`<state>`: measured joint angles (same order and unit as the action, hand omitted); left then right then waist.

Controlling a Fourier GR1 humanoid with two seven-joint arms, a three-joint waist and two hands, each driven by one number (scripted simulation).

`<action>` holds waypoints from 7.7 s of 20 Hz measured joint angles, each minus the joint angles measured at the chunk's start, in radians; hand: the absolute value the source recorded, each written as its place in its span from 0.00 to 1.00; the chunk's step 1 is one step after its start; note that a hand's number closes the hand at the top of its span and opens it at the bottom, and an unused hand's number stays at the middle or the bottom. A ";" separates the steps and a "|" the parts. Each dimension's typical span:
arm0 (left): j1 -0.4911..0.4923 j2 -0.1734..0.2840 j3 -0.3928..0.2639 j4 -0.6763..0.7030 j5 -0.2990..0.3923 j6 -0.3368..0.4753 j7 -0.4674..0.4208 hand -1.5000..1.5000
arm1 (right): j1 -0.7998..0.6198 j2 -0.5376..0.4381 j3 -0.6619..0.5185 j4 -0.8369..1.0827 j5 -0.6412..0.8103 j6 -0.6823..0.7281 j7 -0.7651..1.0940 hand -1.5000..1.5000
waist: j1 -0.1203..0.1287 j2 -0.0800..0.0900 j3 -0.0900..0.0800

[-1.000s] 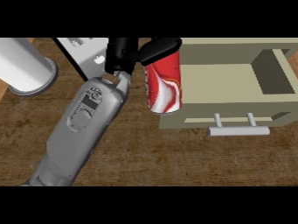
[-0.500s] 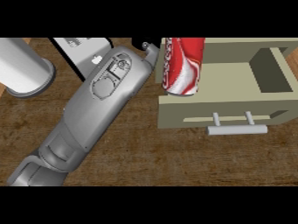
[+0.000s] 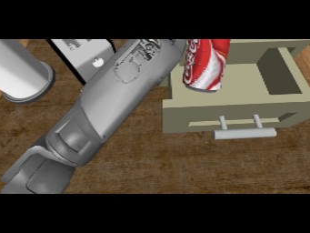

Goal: Pick up the can, place it into the drawer and close the drawer

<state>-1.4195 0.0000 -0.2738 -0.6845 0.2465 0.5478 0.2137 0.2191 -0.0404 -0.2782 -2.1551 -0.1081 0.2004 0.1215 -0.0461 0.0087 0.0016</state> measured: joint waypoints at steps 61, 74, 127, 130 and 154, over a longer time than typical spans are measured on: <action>-0.008 0.000 -0.330 0.263 0.432 0.270 -0.314 0.00 | -0.156 -0.136 0.130 -0.064 0.374 -0.004 -0.093 0.00 | -0.059 0.018 0.000; -0.032 0.001 -0.323 0.244 0.451 0.279 -0.315 0.00 | -0.244 -0.226 0.306 0.098 0.865 -0.081 -0.111 0.00 | 0.025 0.001 -0.001; 0.473 0.514 -0.348 -0.597 0.248 0.225 0.069 0.00 | -1.202 -0.163 0.064 1.782 1.331 -0.955 -0.216 0.00 | 0.125 0.006 -0.002; 0.501 0.525 -0.342 -0.622 0.244 0.216 0.066 0.00 | -1.237 -0.171 0.056 1.831 1.335 -0.954 -0.214 0.00 | 0.126 0.009 -0.003; 0.678 0.561 -0.305 -0.729 0.208 0.216 0.015 0.00 | -1.357 -0.107 -0.265 1.856 0.954 -0.742 -0.570 0.00 | 0.097 0.015 0.006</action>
<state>-0.7419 0.5612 -0.5789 -1.4134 0.4544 0.7637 0.2290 -1.1376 -0.1472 -0.5434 -0.2990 0.8460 -0.5417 -0.4488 0.0505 0.0241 0.0073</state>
